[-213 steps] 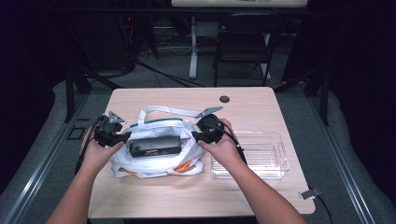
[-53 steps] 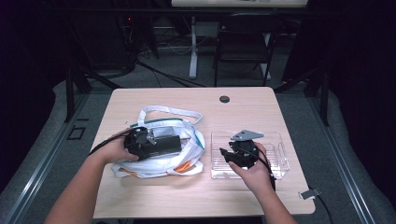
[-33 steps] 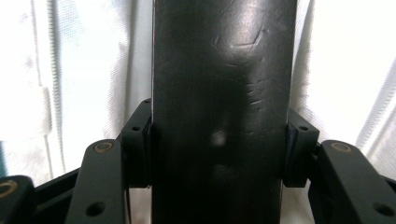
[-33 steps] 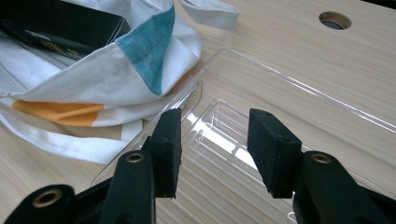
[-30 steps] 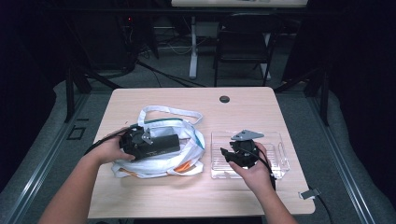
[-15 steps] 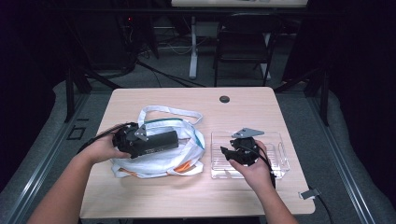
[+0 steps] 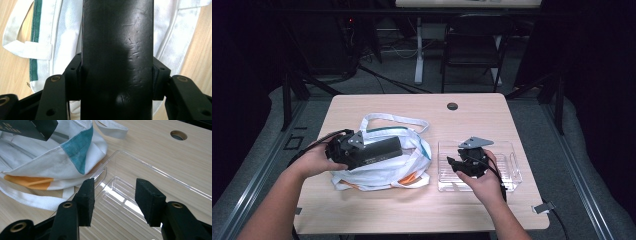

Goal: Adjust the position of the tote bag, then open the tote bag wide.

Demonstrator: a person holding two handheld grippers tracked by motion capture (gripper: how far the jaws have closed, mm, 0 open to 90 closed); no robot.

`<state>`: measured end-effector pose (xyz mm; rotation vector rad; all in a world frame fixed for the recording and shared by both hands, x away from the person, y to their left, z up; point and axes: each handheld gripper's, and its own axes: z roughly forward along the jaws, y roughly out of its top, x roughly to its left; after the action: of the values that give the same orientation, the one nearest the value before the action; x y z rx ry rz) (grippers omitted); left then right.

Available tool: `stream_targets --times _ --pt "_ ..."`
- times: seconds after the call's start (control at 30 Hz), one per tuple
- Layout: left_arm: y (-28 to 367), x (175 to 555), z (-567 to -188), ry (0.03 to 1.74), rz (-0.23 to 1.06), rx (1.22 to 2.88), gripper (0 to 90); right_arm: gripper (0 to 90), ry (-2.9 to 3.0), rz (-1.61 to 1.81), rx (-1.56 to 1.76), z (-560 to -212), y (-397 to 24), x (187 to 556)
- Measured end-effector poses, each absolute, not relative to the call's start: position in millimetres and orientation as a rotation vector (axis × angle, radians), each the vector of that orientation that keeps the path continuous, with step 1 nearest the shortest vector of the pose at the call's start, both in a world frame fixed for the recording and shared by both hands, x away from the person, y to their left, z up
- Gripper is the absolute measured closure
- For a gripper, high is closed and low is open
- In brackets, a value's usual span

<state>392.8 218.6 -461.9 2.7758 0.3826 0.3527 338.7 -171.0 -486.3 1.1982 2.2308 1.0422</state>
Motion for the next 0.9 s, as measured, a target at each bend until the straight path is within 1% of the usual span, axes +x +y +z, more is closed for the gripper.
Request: stream_targets --times 0.4,0.6,0.67,0.73,0.83,0.9 --pt "214 390 -453 0.379 0.310 2.769 43.6 49.7 2.221 1.036 1.193 -485 -177 338" --pt "211 385 -445 0.362 0.329 2.759 43.5 49.7 2.243 1.016 1.177 -486 -175 340" --pt "209 384 -442 0.354 0.333 2.749 43.5 53.0 2.245 0.997 1.176 -485 -174 341" --pt "207 382 -440 0.347 0.335 2.738 43.6 54.2 2.270 0.989 1.166 -485 -173 342" --pt "202 381 -438 0.344 0.331 2.727 43.5 54.2 2.328 0.926 1.135 -485 -171 346" --pt "199 380 -436 0.334 0.329 2.725 43.5 52.5 2.369 0.903 1.113 -484 -169 349"
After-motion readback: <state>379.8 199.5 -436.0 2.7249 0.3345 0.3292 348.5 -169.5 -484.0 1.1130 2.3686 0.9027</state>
